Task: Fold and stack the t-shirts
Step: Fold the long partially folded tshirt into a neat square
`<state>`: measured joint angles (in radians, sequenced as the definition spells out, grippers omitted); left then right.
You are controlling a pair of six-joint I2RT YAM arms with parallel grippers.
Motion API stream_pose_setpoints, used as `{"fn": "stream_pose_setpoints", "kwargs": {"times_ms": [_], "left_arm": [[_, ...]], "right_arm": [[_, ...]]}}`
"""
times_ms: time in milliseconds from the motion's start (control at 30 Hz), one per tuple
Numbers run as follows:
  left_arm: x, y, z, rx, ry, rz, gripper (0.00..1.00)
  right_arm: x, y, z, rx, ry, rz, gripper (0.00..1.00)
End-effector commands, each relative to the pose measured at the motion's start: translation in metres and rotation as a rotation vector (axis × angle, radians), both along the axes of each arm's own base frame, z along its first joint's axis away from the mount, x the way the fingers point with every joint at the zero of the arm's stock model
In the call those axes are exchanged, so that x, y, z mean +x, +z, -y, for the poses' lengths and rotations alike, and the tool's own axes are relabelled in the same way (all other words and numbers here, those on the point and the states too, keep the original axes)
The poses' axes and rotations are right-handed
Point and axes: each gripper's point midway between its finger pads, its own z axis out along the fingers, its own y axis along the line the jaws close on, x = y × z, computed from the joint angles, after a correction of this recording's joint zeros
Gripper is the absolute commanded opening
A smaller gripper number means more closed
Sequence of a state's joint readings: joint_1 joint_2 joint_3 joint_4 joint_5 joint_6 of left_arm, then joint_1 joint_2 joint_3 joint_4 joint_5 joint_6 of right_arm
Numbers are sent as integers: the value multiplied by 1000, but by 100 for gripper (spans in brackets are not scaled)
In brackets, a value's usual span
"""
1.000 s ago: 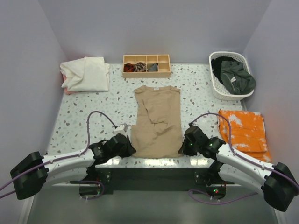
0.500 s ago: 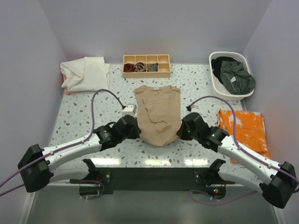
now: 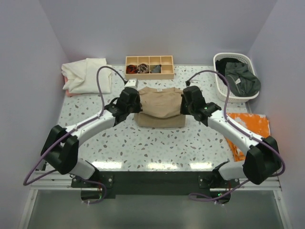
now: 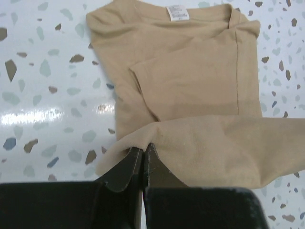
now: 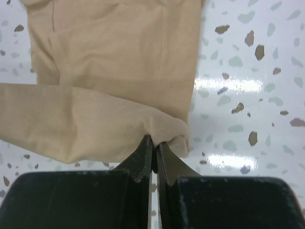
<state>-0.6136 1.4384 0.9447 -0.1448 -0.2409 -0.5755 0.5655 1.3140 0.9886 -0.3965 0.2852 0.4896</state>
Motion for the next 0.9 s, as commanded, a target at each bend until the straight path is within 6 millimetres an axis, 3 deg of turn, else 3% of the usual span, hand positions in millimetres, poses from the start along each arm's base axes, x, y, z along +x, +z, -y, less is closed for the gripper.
{"fn": "stream_pose_setpoints", "kwargs": {"times_ms": [0,67,100,133,200,233,267,300,367,400,433,467,500,533,567,633,733,767,800,867], "left_arm": [[61,24,22,-55,-65,122,0],[81,30,23,-65,-67,140,0],[90,18,24,-60,-67,125,0],[100,24,29,-87,-82,134,0],[120,8,15,-97,-45,106,0],[128,12,18,-123,-62,115,0],[140,11,8,-126,-35,122,0],[149,0,5,-122,-21,108,0],[167,7,6,-149,-37,126,0],[171,-17,6,-133,-38,75,0],[184,-9,9,-138,-41,93,0],[190,-15,6,-135,-33,77,18],[195,-34,5,-127,-26,44,35],[202,-32,5,-134,-19,51,59],[209,-39,-1,-139,-6,45,100],[214,-38,-3,-163,-14,59,100],[218,-22,-17,-160,17,91,100],[217,2,-18,-164,14,143,100],[210,1,-21,-155,8,142,100],[200,27,-17,-183,-25,176,100]], "right_arm": [[55,29,-9,-5,27,107,0],[75,36,-11,1,27,126,0],[83,21,-14,-8,35,94,0],[94,28,-17,4,36,112,0],[111,10,-12,-2,20,73,0],[121,14,-15,15,26,84,0],[130,11,-10,18,14,81,0],[137,-3,-9,8,9,60,0],[156,0,-5,14,-5,61,0],[162,-8,-2,6,-15,41,0],[173,-18,-1,-1,-26,24,7],[181,-23,8,-5,-49,19,19],[187,-27,12,-9,-67,19,30],[199,-34,14,-6,-79,22,39],[208,-33,25,-11,-104,34,48],[225,-22,36,-24,-131,83,49],[234,3,42,-47,-120,145,50],[233,18,40,-39,-100,168,50],[231,25,36,-26,-83,182,50],[222,35,29,13,-45,183,50]]}}
